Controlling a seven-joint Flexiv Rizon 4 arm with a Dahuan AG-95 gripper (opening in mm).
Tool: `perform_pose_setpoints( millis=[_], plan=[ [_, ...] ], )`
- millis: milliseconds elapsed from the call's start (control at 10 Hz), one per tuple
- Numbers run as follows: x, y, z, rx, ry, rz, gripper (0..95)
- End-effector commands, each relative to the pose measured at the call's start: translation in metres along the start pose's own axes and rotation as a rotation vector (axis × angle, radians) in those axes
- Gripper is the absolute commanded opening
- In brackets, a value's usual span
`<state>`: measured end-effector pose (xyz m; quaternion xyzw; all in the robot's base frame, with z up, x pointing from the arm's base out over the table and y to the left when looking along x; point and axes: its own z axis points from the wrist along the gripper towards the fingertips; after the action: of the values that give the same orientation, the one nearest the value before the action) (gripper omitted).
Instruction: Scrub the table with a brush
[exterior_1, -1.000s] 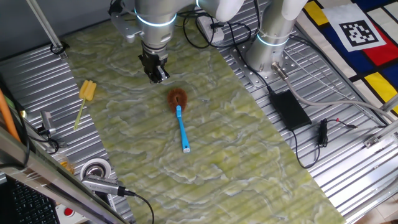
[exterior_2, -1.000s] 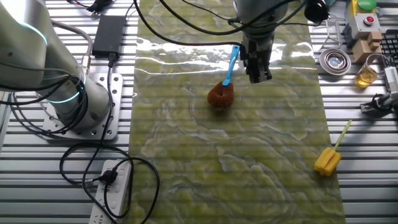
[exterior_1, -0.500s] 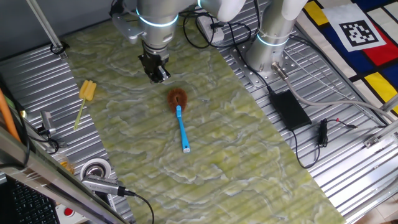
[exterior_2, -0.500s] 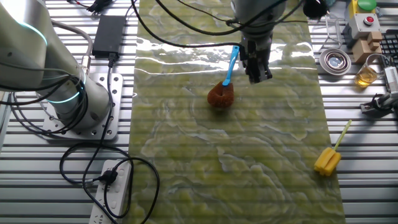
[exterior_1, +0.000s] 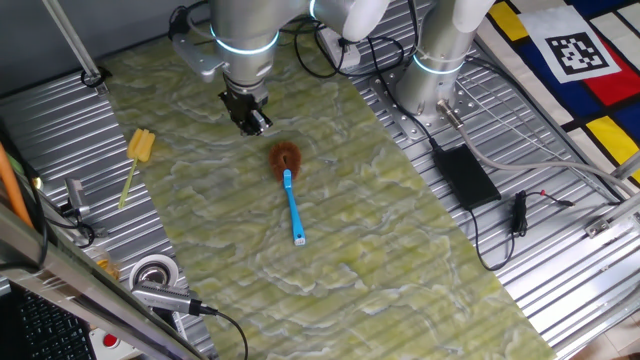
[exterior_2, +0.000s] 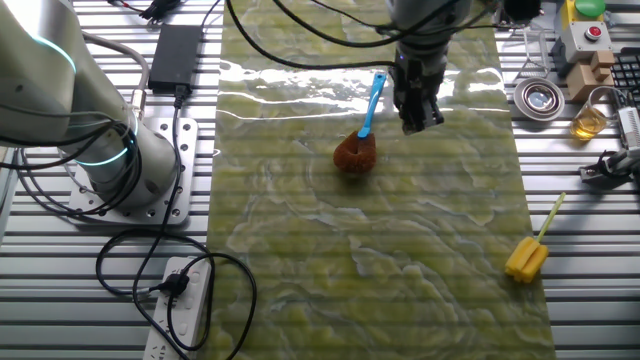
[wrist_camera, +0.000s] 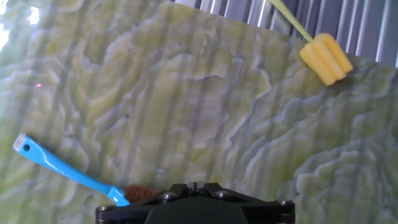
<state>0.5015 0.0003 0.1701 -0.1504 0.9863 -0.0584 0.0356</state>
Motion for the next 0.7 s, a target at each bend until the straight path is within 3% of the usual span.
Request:
perform_pose_setpoints(
  millis=[100, 500, 600, 700],
  plan=[
    [0.0011, 0.0, 0.0003, 0.0, 0.009, -0.002, 0.0],
    [0.0011, 0.0, 0.0003, -0.02, 0.04, -0.033, 0.0],
    [0.0011, 0.0, 0.0003, -0.06, 0.057, -0.06, 0.0],
    [0.0011, 0.0, 0.0003, -0.105, 0.05, -0.084, 0.0]
  ],
)
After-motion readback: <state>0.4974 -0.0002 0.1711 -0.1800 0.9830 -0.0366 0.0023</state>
